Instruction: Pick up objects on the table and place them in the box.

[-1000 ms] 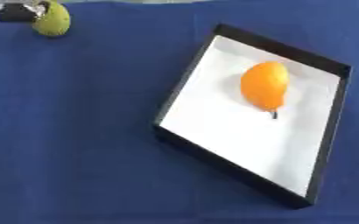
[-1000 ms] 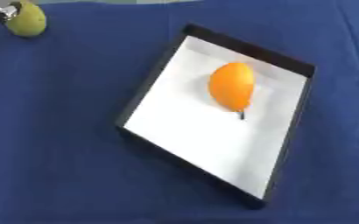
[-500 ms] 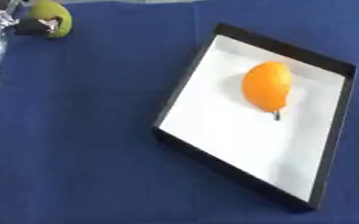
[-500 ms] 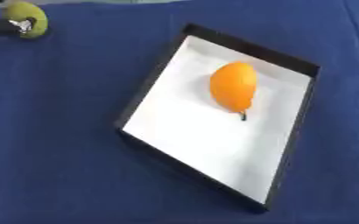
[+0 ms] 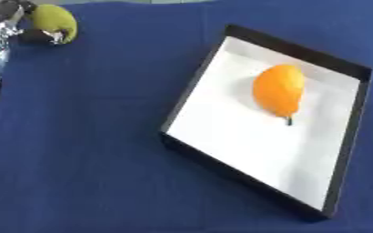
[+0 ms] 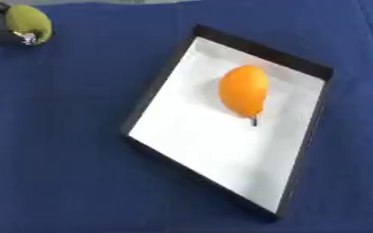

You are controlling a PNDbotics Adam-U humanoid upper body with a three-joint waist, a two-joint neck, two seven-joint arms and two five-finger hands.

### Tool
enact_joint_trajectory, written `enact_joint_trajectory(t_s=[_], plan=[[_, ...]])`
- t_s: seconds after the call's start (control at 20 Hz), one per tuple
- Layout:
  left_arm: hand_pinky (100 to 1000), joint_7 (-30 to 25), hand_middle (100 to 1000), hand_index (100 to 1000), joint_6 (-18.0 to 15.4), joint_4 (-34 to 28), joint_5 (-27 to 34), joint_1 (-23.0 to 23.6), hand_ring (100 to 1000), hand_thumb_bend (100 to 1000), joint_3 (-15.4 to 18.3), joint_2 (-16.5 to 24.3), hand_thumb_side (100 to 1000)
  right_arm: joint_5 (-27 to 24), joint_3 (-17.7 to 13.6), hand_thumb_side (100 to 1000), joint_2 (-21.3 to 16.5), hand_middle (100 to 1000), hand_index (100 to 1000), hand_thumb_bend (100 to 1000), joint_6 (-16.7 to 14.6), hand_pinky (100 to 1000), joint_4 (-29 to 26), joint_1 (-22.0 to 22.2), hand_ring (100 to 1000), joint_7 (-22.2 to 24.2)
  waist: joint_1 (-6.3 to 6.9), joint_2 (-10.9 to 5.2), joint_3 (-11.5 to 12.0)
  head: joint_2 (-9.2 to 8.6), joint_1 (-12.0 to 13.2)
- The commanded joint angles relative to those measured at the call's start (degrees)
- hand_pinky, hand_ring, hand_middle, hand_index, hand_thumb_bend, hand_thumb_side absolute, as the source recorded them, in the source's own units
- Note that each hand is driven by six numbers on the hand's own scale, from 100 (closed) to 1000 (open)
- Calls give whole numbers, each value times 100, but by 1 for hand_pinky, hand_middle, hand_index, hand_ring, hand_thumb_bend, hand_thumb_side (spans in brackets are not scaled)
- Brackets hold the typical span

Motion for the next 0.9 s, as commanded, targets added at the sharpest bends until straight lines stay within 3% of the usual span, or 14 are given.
enact_joint_trajectory(t_s=[0.05, 0.1, 0.15, 0.2, 0.25, 0.35, 0.7, 0.9], plan=[[874, -179, 803, 891, 18, -43, -113, -74, 857, 354, 66, 218, 518, 9, -51, 486, -142, 824, 834, 100, -2, 972, -28, -46, 867, -14, -21, -126, -10, -35, 5], [857, -211, 767, 824, 4, -52, -89, -76, 834, 270, 74, 203, 356, 3, -48, 486, -146, 824, 834, 100, -1, 972, -23, -37, 867, -16, -22, -129, -10, -27, -5], [857, -218, 767, 824, -13, -69, -45, -75, 834, 270, 84, 190, 356, 0, -45, 486, -150, 824, 834, 100, 0, 972, -19, -27, 867, -16, -22, -131, -8, -18, -16], [828, -222, 718, 725, -36, -82, 11, -74, 791, 193, 90, 174, 146, -2, -40, 488, -148, 824, 835, 100, 1, 973, -13, -16, 866, -14, -24, -136, -5, -8, -37], [823, -227, 712, 715, -64, -95, 88, -74, 786, 186, 98, 158, 123, -1, -35, 488, -144, 824, 834, 100, 4, 973, -6, -6, 866, -10, -26, -143, 0, 3, -63], [764, -165, 637, 612, -135, -162, 252, -82, 725, 100, 100, 136, 100, -4, -27, 489, -130, 824, 835, 100, 5, 973, 2, 6, 867, 0, -32, -164, 9, 36, -145], [700, 410, 560, 459, -301, -530, 868, -146, 630, 100, -60, 70, 100, -25, -22, 488, -90, 824, 835, 100, 9, 974, 30, 82, 867, 24, -87, -322, 76, 158, -251], [683, 548, 524, 427, -414, -763, 1159, -188, 600, 100, -208, 77, 100, -38, -24, 489, -76, 825, 836, 100, 13, 974, 50, 150, 867, 32, -119, -434, 140, 249, -325]])
